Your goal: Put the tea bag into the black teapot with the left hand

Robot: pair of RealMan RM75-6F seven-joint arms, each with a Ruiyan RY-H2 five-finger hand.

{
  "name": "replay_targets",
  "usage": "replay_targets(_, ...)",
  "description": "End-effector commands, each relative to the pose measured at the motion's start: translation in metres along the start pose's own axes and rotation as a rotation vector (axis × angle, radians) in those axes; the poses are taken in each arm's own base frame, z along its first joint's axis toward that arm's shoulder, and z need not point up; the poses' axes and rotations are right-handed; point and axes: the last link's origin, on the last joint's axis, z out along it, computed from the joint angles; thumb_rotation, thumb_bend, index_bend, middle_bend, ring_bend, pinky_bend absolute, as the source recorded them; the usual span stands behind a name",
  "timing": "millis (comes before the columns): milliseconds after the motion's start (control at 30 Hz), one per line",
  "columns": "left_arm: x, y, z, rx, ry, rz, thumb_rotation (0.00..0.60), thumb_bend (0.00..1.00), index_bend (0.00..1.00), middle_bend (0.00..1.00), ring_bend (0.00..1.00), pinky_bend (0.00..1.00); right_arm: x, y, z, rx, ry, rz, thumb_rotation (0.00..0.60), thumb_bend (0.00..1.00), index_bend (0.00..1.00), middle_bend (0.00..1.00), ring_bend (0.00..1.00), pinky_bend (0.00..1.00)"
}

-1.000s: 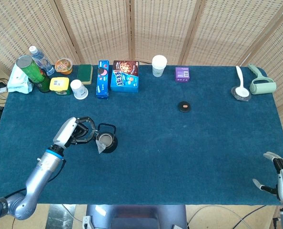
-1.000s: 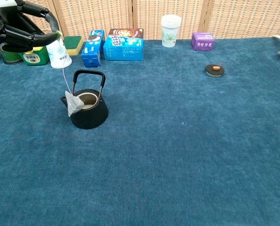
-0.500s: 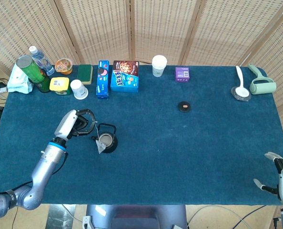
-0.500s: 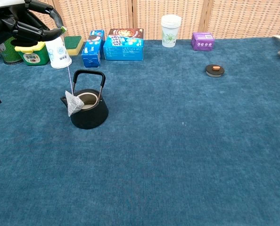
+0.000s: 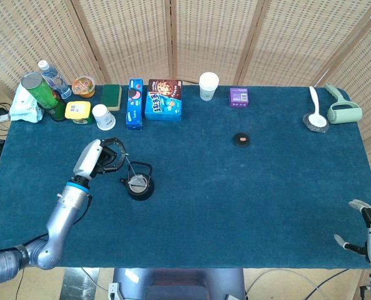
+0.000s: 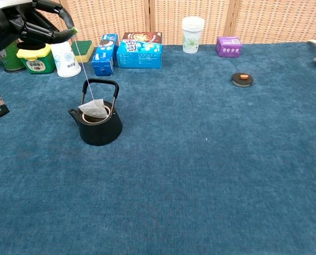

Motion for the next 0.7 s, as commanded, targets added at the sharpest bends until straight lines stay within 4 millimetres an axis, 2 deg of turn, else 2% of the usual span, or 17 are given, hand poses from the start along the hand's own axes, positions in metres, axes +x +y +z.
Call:
replay_targets(33, -0.002, -0.001, -0.002, 0.003, -0.016, 0.006, 0.6, 0.55, 0.69, 1.0, 1.0, 0.98, 0.0, 0.0, 0.0, -0.001, 0.0, 0.0, 0.6, 0.02, 0.24, 0.22, 0.23, 0.16)
replay_targets(300, -0.003, -0.007, -0.022, 0.017, -0.047, 0.013, 0.6, 0.55, 0.69, 1.0, 1.0, 0.98, 0.001, 0.002, -0.002, -0.001, 0.002, 0.001, 0.6, 0.02, 0.24, 0.22, 0.23, 0.16)
replay_targets(567, -0.002, -0.024, -0.065, 0.07, -0.118, 0.054, 0.6, 0.55, 0.69, 1.0, 1.0, 0.98, 0.001, 0.0, -0.002, 0.005, 0.0, -0.002, 0.6, 0.02, 0.24, 0.22, 0.23, 0.16)
replay_targets(700, 0.0, -0.032, -0.079, 0.105, -0.148, 0.08, 0.6, 0.55, 0.69, 1.0, 1.0, 0.98, 0.0, -0.001, -0.001, 0.01, -0.003, -0.004, 0.6, 0.02, 0.24, 0.22, 0.23, 0.16)
